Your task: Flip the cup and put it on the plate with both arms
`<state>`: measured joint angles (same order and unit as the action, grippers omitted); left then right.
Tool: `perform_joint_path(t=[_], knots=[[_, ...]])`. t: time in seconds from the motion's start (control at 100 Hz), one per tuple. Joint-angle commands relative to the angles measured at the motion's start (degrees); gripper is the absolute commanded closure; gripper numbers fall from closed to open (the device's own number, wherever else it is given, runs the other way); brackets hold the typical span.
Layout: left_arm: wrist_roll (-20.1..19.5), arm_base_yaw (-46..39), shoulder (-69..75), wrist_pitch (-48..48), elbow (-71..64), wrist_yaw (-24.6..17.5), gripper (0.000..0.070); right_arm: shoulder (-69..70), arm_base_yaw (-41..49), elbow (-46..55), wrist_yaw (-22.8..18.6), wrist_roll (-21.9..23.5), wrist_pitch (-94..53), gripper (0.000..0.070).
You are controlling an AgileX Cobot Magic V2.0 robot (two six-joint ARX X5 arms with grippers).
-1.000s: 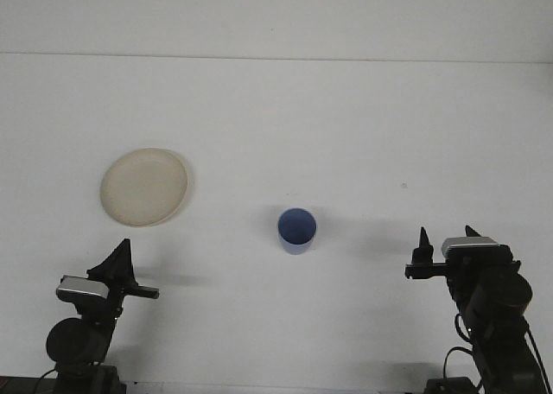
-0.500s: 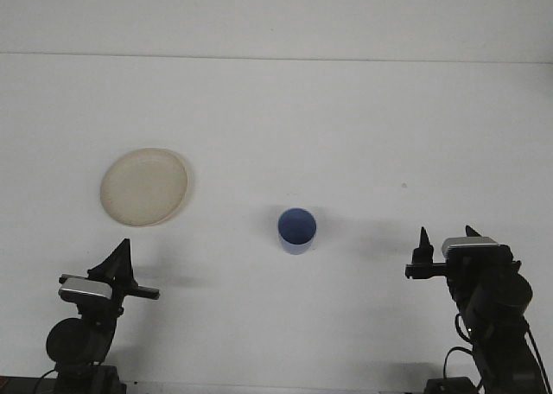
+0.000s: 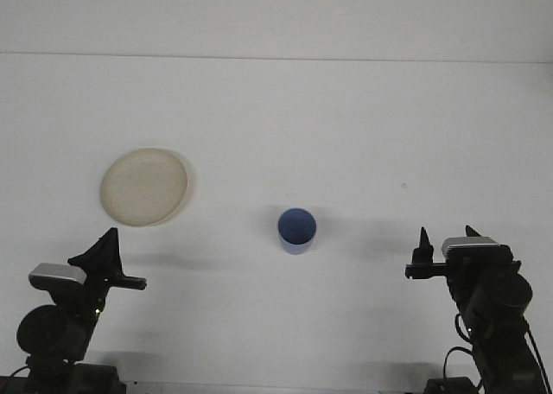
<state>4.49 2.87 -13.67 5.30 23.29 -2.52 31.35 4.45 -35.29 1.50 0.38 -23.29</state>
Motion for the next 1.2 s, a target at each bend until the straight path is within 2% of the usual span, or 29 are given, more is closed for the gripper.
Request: perform_joint_path(t=[0.0, 0.09, 0.3, 0.53, 0.95, 0.98, 1.01, 1.06, 1.13, 1.19], knots=[[2.91, 0.04, -4.96, 2.71, 5.62, -0.15, 0.0689, 0.09, 0.09, -0.26, 0.07, 0.2, 0.57, 0.0152], [4.09, 0.15, -12.57, 8.37, 13.09, -1.09, 0.0689, 0.09, 0.09, -0.26, 0.07, 0.22, 0.57, 0.0152], [4.04, 0.15, -29.55, 21.97, 28.76, -2.56, 0.0689, 0.09, 0.09, -0.24, 0.07, 0.22, 0.57, 0.0152], [1.92, 0.15, -42.8, 36.11, 39.78, -2.56, 0.0689, 0.09, 0.09, -0.26, 0.07, 0.22, 0.57, 0.0152], [1.84, 0.13, -45.99, 35.76, 40.74, -2.54, 0.0678, 0.09, 0.09, -0.26, 0.07, 0.22, 0.59, 0.0152], [1.86, 0.15, -45.99, 35.78, 40.74, -2.54, 0.066, 0.09, 0.09, -0.26, 0.07, 0.22, 0.59, 0.0152], [1.86, 0.15, -45.99, 35.78, 40.74, -2.54, 0.0613, 0.09, 0.09, -0.26, 0.07, 0.22, 0.59, 0.0152], [1.84, 0.15, -45.99, 35.78, 40.74, -2.54, 0.0506, 0.09, 0.09, -0.26, 0.07, 0.22, 0.59, 0.0152], [1.81, 0.15, -45.99, 35.93, 40.74, -2.54, 0.0307, 0.09, 0.09, -0.26, 0.07, 0.22, 0.59, 0.0152], [1.75, 0.15, -45.99, 36.52, 40.74, -2.54, 0.022, 0.09, 0.09, -0.26, 0.07, 0.22, 0.59, 0.0152]])
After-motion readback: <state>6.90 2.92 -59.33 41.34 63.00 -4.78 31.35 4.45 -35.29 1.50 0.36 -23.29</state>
